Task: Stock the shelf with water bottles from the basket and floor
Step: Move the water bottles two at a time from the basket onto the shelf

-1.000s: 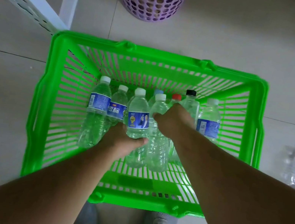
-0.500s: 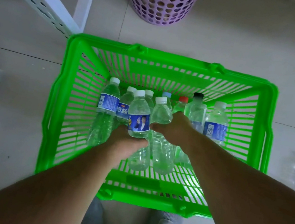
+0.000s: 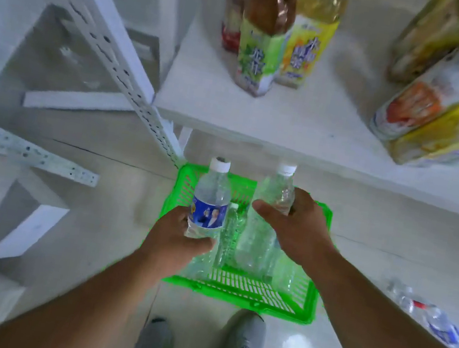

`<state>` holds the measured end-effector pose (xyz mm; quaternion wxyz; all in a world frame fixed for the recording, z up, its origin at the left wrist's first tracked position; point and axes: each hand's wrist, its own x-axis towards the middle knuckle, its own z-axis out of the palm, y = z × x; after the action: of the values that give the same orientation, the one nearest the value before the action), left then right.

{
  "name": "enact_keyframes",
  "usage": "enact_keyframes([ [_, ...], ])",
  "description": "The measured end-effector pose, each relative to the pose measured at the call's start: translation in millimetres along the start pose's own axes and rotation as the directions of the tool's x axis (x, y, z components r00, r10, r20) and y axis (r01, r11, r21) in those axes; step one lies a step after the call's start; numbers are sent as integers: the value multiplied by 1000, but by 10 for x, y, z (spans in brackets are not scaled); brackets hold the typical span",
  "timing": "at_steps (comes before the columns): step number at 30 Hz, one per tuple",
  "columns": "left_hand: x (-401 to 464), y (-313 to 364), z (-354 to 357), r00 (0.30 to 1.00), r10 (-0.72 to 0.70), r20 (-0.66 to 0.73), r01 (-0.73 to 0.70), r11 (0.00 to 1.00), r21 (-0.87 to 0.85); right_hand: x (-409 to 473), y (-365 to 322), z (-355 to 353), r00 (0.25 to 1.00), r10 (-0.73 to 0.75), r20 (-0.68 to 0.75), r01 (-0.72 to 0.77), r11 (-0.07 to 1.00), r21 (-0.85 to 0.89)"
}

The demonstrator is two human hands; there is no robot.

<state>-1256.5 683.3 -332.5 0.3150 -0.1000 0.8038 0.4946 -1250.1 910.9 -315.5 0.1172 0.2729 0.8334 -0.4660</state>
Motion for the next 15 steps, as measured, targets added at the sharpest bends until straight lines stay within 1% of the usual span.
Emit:
enact_keyframes([
  [5, -941, 1063, -688, 993, 119, -18, -120, 991, -50, -762, -1265, -765, 985, -168, -44, 168, 986, 2],
  [7, -1316, 1422, -960, 983, 180, -16, -181, 982, -45, -1105, -1748, -1035, 972, -227, -67, 229, 973, 26],
  [12, -2206, 2109, -1589, 950, 310, -43, -312, 949, -51, -2012, -2870, -1605, 923, -350, -159, 363, 930, 62],
  [15, -2704, 2475, -1933, 928, 370, -41, -372, 925, -76, -2549, -3491, -1891, 891, -401, -213, 418, 907, 39],
])
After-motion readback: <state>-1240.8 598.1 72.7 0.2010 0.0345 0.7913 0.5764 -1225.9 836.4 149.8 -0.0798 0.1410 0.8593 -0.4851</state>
